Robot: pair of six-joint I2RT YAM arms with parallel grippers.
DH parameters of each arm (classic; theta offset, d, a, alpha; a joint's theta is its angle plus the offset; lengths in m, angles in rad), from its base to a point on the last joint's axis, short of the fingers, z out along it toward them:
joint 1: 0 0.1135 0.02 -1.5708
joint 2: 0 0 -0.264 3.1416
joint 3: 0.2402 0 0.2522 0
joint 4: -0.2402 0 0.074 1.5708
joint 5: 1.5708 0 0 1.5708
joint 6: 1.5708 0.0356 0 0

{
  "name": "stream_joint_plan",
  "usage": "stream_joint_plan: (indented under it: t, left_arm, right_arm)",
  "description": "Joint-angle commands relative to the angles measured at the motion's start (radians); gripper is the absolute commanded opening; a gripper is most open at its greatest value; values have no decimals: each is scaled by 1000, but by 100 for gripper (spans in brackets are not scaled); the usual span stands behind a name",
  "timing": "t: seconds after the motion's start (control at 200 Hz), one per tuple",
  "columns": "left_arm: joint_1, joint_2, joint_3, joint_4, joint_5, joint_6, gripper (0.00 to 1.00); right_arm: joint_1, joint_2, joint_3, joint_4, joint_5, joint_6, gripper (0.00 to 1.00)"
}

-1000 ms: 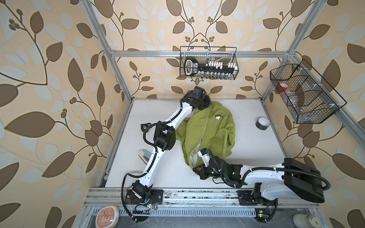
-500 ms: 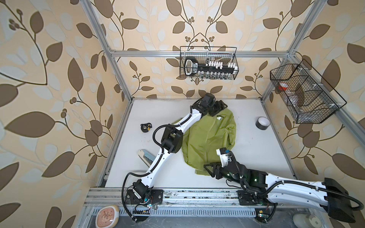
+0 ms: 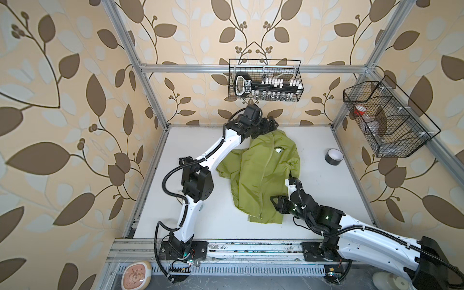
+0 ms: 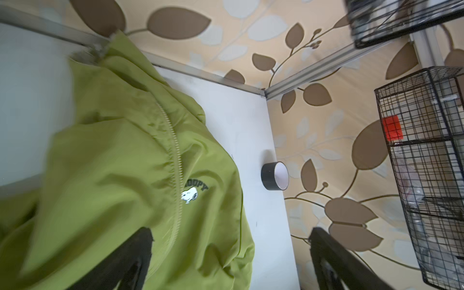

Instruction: Zip up the jacket

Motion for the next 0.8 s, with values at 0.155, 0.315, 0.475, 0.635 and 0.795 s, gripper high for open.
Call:
stream_joint_plan:
  t: [0.155, 0.315, 0.475, 0.635, 0.795]
  left_arm:
    - [37, -465, -567, -161, -194, 73, 94]
    - [55, -725, -983, -38, -69, -80, 93]
    - [20, -885, -1312, 173, 30, -320, 93]
    - [-41, -970, -1451, 256, 39, -455, 95]
    - [-140, -1014, -1546, 349, 17, -609, 95]
  right_arm:
    - [-208, 181, 184, 11, -174, -108, 63]
    - [-377, 361, 351, 35, -275, -165, 68]
    - [-510, 566, 528, 74, -374, -170, 68]
    - [-579, 766, 724, 84, -453, -155, 64]
    - [-599, 909, 858, 51, -455, -147, 56]
